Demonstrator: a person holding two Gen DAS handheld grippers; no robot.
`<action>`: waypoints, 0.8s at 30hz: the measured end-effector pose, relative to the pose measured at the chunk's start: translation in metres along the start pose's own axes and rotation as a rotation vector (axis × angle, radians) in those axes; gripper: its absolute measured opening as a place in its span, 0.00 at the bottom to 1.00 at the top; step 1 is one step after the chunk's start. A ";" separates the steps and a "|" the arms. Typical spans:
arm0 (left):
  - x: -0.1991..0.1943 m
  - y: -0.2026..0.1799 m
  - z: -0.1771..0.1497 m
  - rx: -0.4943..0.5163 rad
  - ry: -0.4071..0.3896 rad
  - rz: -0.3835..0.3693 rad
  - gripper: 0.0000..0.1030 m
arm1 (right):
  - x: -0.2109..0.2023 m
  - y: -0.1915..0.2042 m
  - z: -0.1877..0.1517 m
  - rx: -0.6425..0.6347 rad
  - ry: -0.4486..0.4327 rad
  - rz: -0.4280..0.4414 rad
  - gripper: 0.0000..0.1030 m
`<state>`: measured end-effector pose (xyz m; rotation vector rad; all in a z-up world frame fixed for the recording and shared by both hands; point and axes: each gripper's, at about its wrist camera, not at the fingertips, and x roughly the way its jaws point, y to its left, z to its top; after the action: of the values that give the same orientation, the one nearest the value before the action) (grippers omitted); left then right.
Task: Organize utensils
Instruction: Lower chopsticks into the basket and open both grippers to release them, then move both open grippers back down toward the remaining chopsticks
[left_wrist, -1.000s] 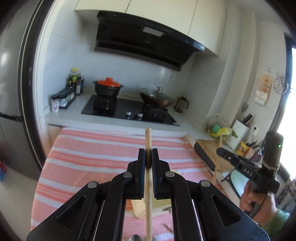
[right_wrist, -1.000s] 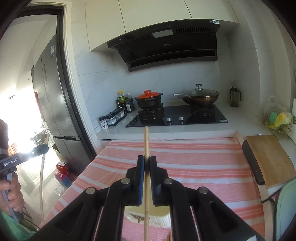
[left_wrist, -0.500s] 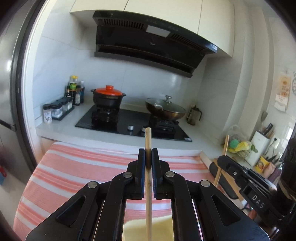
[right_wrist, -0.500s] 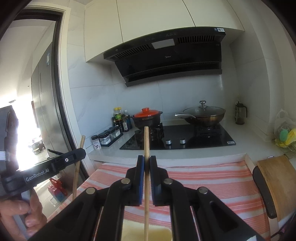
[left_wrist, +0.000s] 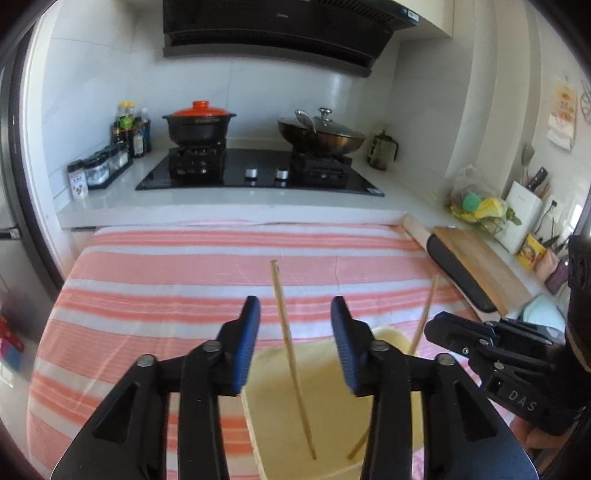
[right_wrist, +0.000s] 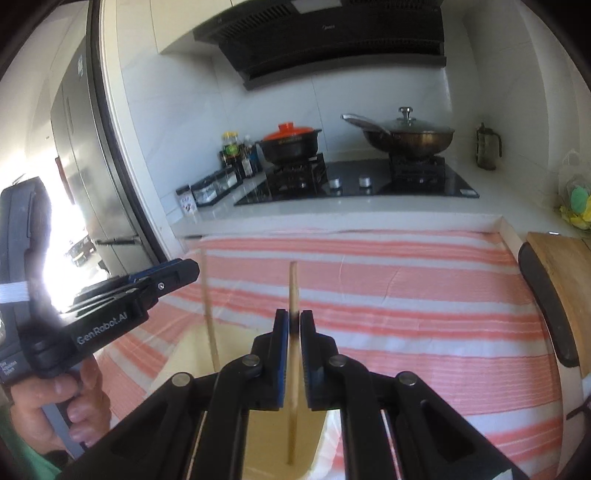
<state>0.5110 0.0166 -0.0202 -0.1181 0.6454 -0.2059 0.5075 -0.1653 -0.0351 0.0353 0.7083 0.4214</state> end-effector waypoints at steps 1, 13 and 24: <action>-0.010 0.003 0.002 -0.009 0.017 -0.014 0.52 | -0.005 -0.001 0.000 0.011 0.017 -0.006 0.21; -0.190 0.030 -0.126 0.131 0.093 -0.007 0.98 | -0.165 -0.007 -0.109 0.039 0.034 -0.070 0.61; -0.179 0.090 -0.319 -0.129 0.308 0.213 0.97 | -0.167 -0.059 -0.336 0.120 0.167 -0.407 0.61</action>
<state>0.1914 0.1307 -0.1847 -0.1422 0.9724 0.0254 0.2015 -0.3211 -0.1974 -0.0311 0.8819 -0.0090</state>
